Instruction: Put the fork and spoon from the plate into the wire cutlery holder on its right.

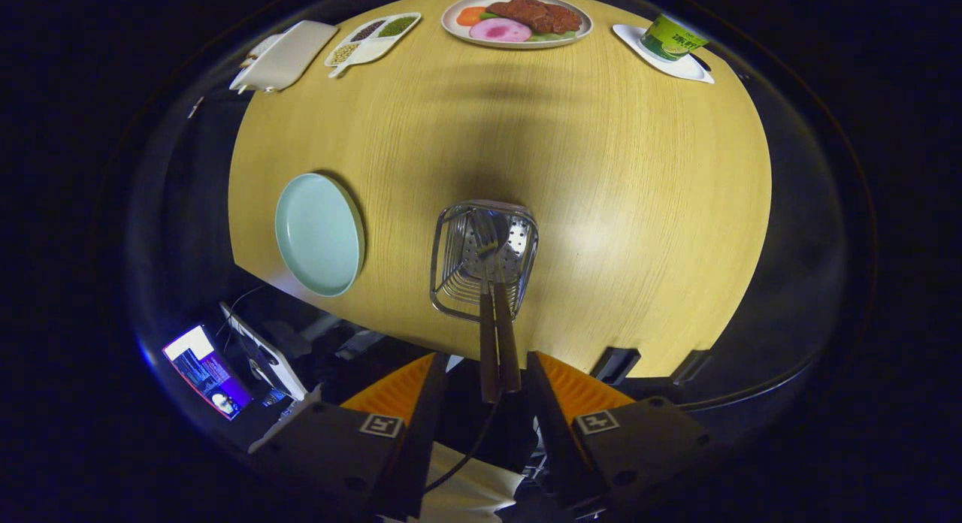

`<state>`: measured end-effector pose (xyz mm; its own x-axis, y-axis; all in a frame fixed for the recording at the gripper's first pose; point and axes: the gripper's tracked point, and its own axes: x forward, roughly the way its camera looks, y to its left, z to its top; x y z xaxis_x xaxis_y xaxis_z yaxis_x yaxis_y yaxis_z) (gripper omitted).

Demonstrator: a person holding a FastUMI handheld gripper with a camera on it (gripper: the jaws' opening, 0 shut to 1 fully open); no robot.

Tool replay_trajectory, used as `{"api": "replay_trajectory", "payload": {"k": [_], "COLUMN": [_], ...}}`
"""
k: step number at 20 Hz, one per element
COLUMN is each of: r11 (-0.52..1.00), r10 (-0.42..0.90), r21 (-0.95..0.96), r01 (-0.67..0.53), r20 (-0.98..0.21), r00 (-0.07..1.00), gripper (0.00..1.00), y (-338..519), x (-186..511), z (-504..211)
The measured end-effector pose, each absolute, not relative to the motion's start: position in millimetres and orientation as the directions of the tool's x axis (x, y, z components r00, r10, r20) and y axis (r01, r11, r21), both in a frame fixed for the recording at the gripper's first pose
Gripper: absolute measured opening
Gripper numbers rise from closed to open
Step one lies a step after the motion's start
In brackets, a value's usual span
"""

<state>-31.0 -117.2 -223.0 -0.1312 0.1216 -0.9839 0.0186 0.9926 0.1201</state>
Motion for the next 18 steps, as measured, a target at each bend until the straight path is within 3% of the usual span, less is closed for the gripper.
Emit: {"api": "replay_trajectory", "payload": {"k": [1,2,10,18], "r11": [0.992,0.99,0.974,0.979], "r10": [0.129,0.143,0.209,0.185], "r21": [0.129,0.142,0.224,0.192], "r01": [0.013,0.02,0.022,-0.066], "r20": [-0.987,-0.988,-0.936,-0.706], "r00": [-0.098,-0.062,0.282,0.683], "gripper": [0.9,1.0,0.99,0.99], "y": [-115,-113,-89,-74], "x": [-30,-27,-2,7], "z": [-219,-213,-155,-43]}}
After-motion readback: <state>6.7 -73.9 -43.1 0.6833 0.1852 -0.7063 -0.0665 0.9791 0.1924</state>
